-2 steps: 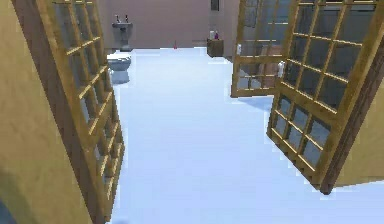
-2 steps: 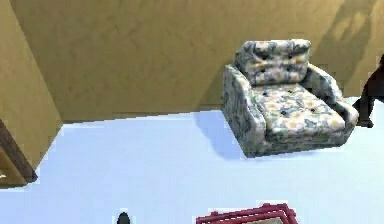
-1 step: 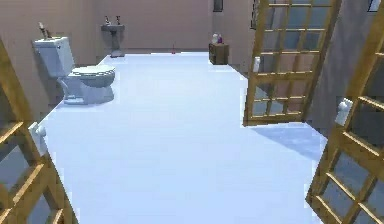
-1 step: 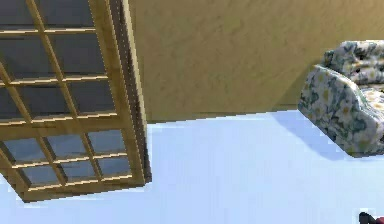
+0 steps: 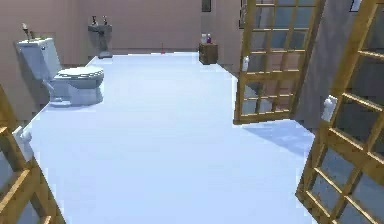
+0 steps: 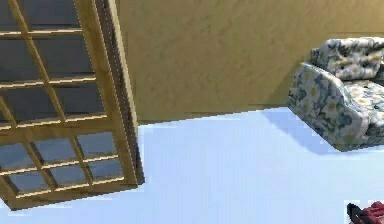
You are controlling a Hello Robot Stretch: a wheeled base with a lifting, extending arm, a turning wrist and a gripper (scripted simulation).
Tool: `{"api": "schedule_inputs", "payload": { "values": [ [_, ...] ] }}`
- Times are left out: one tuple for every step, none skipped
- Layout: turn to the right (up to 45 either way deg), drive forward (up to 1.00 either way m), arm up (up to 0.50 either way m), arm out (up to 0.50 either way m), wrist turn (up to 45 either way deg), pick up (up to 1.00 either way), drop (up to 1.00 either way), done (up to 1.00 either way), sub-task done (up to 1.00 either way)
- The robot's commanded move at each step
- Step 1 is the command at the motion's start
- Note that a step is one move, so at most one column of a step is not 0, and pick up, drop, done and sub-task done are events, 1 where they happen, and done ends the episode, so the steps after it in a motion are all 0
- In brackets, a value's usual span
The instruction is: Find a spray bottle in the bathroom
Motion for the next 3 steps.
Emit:
{"api": "schedule_inputs", "payload": {
  "values": [
    [0.0,1.00,0.00,0.00,0.0,0.00,0.00,0.00,0.00],
    [0.0,1.00,0.00,0.00,0.0,0.00,0.00,0.00,0.00],
    [-3.0,0.00,0.00,0.00,0.0,0.00,0.00,0.00,0.00]
  ]
}}
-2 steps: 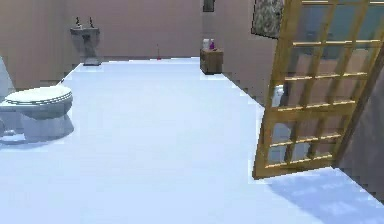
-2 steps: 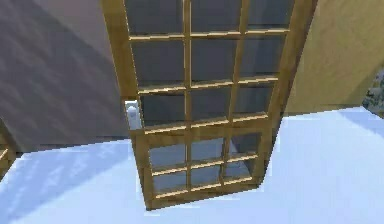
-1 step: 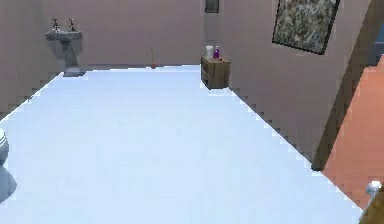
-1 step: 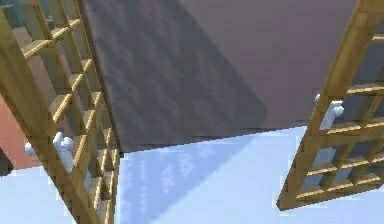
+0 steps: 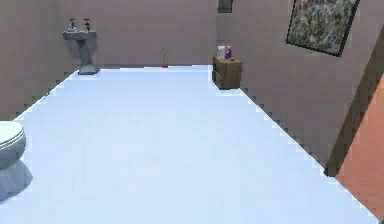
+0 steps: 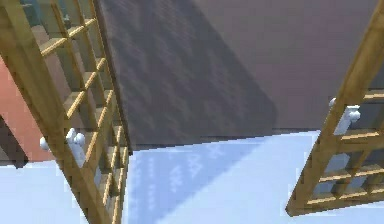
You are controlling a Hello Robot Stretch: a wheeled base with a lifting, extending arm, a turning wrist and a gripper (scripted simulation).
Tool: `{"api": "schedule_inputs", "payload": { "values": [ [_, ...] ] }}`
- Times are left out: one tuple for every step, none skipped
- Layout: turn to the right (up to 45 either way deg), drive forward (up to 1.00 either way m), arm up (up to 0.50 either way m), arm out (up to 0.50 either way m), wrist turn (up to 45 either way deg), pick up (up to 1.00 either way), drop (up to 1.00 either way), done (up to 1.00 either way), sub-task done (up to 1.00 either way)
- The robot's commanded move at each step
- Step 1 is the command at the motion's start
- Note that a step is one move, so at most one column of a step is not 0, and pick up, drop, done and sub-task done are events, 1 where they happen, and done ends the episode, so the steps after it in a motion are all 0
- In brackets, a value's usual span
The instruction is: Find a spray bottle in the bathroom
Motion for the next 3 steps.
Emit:
{"api": "schedule_inputs", "payload": {
  "values": [
    [0.0,0.65,0.00,0.00,0.0,0.00,0.00,0.00,0.00],
    [-12.0,0.00,0.00,0.00,0.0,0.00,0.00,0.00,0.00],
    [0.0,0.05,0.00,0.00,0.0,0.00,0.00,0.00,0.00]
  ]
}}
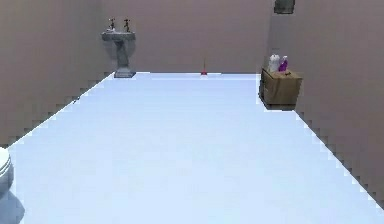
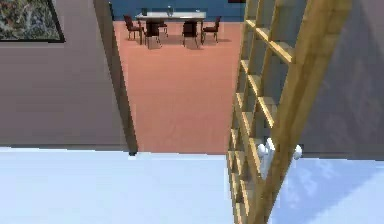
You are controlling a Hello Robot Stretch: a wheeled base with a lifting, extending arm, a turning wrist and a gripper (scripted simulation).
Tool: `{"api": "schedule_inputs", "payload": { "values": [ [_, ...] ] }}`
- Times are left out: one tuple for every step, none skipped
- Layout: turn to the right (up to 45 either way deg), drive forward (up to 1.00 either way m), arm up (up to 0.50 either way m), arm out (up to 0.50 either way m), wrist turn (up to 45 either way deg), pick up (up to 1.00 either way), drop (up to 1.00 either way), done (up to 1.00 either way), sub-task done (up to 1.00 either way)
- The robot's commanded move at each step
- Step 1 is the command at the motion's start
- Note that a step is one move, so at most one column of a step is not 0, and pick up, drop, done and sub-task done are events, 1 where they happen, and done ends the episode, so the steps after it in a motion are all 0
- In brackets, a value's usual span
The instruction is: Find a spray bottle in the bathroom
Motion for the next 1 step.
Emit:
{"api": "schedule_inputs", "payload": {
  "values": [
    [15.0,0.00,0.00,0.00,0.0,0.00,0.00,0.00,0.00]
  ]
}}
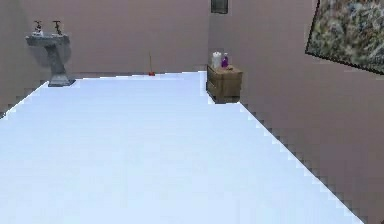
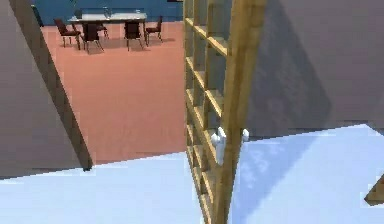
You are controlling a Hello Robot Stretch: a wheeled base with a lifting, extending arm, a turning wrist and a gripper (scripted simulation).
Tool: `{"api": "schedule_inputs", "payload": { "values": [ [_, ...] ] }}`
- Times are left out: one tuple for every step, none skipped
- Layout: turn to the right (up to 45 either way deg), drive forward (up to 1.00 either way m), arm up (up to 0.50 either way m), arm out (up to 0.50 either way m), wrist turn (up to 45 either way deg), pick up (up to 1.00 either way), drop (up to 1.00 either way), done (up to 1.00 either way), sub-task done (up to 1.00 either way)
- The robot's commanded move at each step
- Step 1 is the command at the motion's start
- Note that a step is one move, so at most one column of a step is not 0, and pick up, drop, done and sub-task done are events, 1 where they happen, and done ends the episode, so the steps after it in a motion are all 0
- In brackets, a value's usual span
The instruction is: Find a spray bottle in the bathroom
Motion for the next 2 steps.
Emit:
{"api": "schedule_inputs", "payload": {
  "values": [
    [0.0,1.00,0.00,0.00,0.0,0.00,0.00,0.00,0.00],
    [0.0,1.00,0.00,0.00,0.0,0.00,0.00,0.00,0.00]
  ]
}}
